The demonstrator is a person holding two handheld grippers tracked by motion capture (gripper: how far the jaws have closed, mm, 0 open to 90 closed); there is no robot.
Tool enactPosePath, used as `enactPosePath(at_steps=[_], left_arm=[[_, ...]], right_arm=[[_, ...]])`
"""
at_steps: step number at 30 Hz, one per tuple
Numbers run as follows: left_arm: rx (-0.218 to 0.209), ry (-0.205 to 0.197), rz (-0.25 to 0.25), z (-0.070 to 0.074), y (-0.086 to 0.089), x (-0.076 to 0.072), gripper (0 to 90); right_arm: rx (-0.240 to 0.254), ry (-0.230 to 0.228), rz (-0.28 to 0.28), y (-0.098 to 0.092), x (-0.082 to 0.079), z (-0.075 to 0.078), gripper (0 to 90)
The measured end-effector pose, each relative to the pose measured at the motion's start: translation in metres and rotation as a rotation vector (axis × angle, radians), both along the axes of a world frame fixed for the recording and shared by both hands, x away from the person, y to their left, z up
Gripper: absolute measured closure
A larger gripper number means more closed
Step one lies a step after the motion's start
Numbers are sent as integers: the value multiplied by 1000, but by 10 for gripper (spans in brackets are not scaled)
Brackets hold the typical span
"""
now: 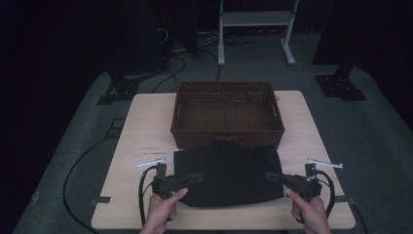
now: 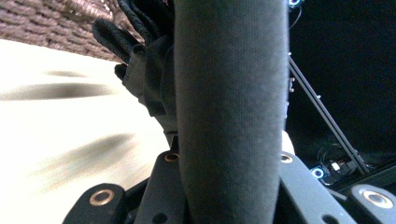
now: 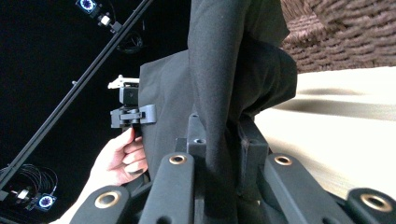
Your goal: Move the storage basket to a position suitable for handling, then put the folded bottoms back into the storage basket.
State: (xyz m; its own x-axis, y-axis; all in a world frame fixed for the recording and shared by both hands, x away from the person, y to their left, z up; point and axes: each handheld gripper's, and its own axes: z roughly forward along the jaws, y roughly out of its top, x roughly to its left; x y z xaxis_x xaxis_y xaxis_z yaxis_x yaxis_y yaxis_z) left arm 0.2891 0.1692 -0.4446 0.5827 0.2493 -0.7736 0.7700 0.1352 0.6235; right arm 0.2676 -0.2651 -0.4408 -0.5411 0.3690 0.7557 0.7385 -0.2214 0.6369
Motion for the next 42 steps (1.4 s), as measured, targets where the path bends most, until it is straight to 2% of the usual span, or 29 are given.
enactPosePath(at_steps=[1,5,11,20,26,28,31,42], left_arm=[[-3,2,-3,3,0,2,770],[-5,-1,-6,8,0,6,770],[-21,-5,6,11,-1,9,769],[-26,-4,19,15,4,9,769],[-35,-25,26,27,7,14,769],[-33,-50,27,36,8,17,770],[-37,-64,33,44,8,22,770],[-48,-90,50,63,7,39,770]], right_arm=[[0,-3,3,0,1,5,786],[11,-7,6,0,4,10,786],[-7,-33,9,0,9,26,786],[0,-25,37,4,16,32,786],[11,-44,41,7,21,41,786],[15,-52,41,7,25,49,786],[17,-58,40,8,30,56,785],[11,-95,26,8,46,80,785]])
